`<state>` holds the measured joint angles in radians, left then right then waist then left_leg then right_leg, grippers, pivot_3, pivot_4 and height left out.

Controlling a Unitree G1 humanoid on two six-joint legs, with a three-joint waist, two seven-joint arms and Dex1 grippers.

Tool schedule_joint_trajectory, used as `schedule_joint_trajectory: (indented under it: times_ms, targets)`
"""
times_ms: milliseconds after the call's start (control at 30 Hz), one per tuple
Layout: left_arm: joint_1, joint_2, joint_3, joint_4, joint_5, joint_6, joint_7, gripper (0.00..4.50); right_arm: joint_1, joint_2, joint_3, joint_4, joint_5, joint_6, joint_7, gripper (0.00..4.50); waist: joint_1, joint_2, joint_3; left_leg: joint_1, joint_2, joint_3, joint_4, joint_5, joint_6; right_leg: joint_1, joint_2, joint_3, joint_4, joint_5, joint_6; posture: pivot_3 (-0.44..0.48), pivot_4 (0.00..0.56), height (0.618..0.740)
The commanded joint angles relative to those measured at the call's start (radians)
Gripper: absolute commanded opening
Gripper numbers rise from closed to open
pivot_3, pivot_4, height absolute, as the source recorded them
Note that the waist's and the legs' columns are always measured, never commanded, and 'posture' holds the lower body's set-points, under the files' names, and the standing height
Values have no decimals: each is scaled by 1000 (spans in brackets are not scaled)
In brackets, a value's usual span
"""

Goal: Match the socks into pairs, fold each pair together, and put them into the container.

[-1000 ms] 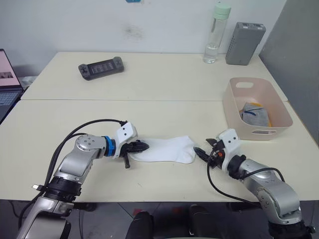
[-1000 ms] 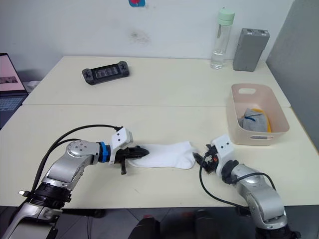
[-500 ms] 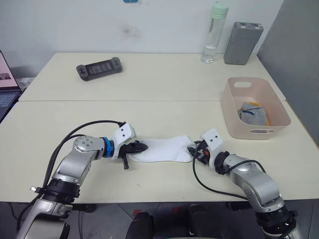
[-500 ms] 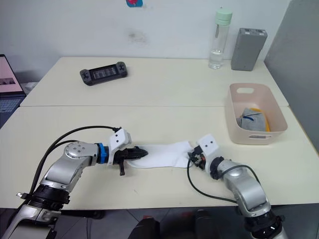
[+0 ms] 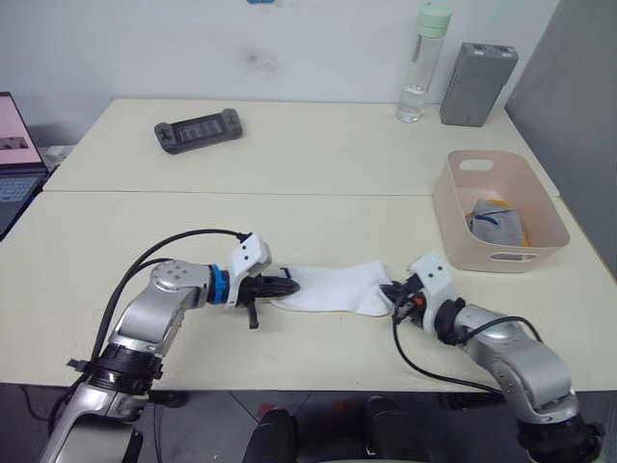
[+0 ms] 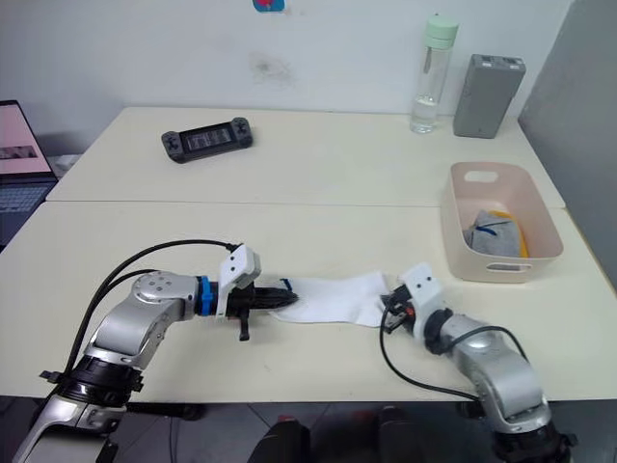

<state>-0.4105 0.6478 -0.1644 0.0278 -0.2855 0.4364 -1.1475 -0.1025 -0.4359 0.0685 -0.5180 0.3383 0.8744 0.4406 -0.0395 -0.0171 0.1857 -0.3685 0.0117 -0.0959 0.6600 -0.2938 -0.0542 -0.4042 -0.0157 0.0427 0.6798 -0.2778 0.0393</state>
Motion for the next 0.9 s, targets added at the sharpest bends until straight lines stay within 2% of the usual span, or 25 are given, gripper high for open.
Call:
schedule_joint_trajectory:
  times_ms: [33,167,300,567,700,900]
  targets:
    - [-61,-61,-71,-1,51,-14,33,0,-7,-74,-110,-117,104,64,72,25,6,2,1,0,0,0,0,0,0,0,0,0,0,0,0,0,150,740]
    - [-94,-110,-112,64,112,-49,75,0,-47,-85,-114,-169,181,136,72,25,3,1,1,0,-1,0,0,0,0,0,0,0,0,0,0,0,150,740]
    - [-87,-103,-122,103,132,-72,62,0,-111,-21,-92,-190,245,206,25,25,-9,1,1,0,1,-1,0,0,0,0,2,1,0,0,0,0,150,740]
    - [-68,-37,-11,-7,18,12,25,0,-222,137,22,-94,239,291,-81,25,-11,1,1,0,1,-1,0,0,0,-1,2,0,0,0,0,0,150,740]
    - [-65,22,-10,11,43,-3,7,0,-270,190,66,-30,220,297,-117,25,-12,1,1,0,1,-1,0,0,0,-1,1,0,0,0,0,0,150,740]
    - [-29,8,-36,76,79,-58,27,0,-308,248,120,66,185,282,-149,25,-11,1,1,-1,0,-1,0,0,0,-1,1,0,0,0,0,0,150,740]
